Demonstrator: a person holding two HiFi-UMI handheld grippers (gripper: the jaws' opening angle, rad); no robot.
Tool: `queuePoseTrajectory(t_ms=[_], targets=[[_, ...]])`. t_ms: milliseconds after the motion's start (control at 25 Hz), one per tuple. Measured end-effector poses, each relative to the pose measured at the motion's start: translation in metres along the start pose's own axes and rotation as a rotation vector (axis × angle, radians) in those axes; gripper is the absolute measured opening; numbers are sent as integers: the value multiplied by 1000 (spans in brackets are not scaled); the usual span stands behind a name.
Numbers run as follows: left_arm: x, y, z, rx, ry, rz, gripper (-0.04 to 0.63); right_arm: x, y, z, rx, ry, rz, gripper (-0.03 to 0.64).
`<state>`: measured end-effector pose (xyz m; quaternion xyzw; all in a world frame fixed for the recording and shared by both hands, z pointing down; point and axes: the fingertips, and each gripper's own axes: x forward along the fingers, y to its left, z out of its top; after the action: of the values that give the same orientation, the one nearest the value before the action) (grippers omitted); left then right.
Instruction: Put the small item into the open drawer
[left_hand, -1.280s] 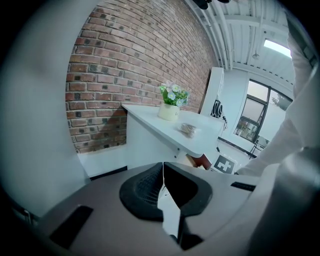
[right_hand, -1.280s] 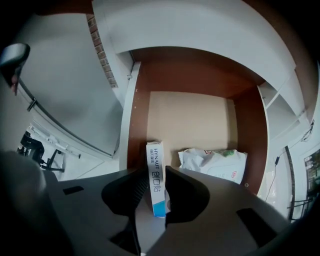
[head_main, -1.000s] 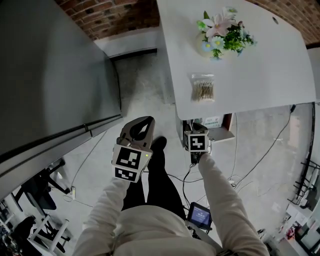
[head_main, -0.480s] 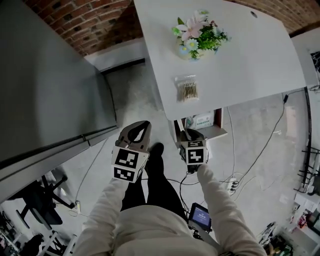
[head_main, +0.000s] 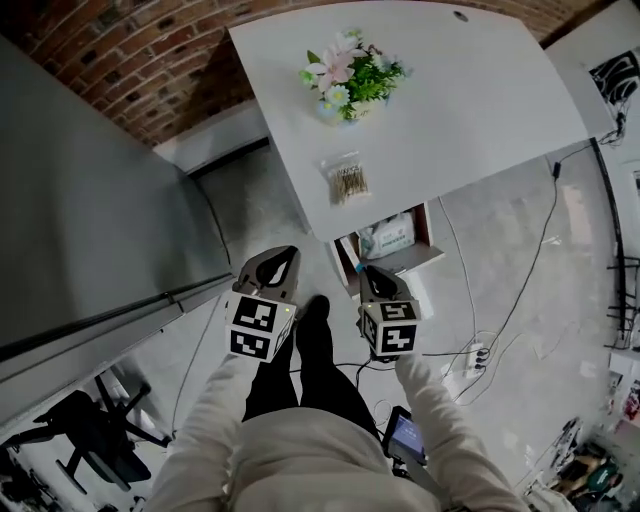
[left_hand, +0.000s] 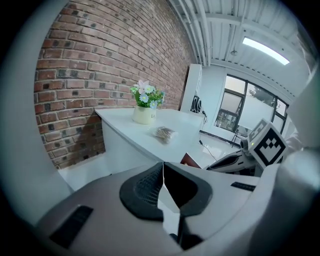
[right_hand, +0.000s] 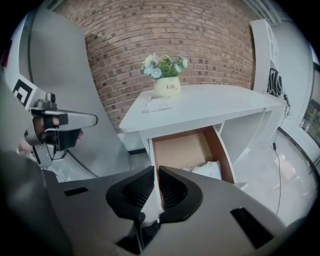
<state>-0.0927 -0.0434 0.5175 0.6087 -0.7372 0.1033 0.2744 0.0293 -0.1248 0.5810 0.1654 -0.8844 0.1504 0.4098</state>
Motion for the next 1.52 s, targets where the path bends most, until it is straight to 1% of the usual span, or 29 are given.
queuePoseTrajectory(t_ms=[480, 840, 1200, 1520], targets=[[-4, -18, 17, 53, -4, -81, 21, -64, 11, 34, 134, -190, -22, 48], [-13, -34, 37, 91, -36, -129, 21, -116, 14, 49, 205, -320, -66, 29], [-26, -46, 42, 125, -42, -162, 21, -148, 21, 55, 226, -413, -94, 28], [-34, -53, 43, 144, -46, -177, 21, -162, 25, 54, 170, -429, -121, 26]])
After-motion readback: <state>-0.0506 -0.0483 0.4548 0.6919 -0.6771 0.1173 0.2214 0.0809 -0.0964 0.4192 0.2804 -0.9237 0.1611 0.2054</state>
